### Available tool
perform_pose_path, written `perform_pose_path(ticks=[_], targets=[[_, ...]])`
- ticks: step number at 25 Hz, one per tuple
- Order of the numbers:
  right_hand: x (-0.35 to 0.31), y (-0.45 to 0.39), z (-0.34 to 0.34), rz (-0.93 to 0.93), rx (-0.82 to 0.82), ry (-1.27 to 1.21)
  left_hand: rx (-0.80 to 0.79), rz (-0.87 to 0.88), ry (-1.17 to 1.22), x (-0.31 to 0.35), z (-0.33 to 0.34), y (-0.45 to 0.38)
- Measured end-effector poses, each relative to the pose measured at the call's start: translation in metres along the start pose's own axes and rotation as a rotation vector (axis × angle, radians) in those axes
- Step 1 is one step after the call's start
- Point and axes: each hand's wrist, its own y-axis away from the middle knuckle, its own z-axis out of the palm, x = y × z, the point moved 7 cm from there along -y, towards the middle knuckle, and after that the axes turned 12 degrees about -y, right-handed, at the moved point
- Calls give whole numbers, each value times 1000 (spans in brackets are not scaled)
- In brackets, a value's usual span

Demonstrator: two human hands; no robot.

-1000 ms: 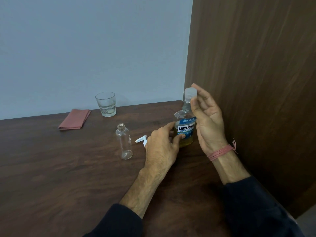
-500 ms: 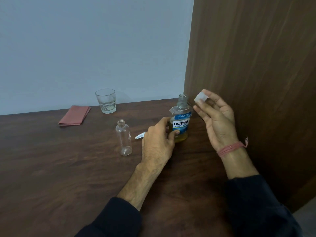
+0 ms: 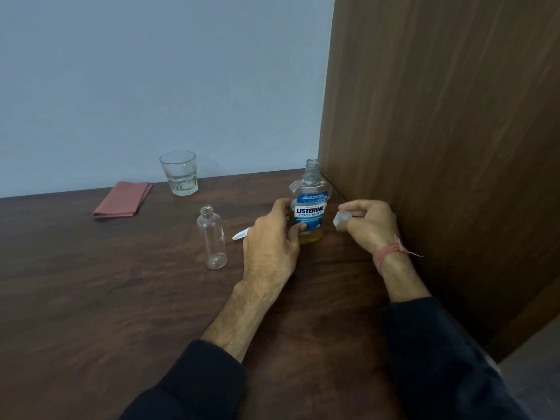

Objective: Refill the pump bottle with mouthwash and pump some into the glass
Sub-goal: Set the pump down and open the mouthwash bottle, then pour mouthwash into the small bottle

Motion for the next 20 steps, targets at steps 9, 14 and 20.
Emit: perform_pose_path(ticks=[9, 14, 20], targets=[[2, 5, 11, 103, -110, 69, 6, -6, 26, -2, -1, 0], [-13, 6, 10, 89, -163, -208, 106, -59, 59, 2, -17, 11], [-60, 40, 27, -318, -25, -477, 283, 56, 144, -4, -69, 45]])
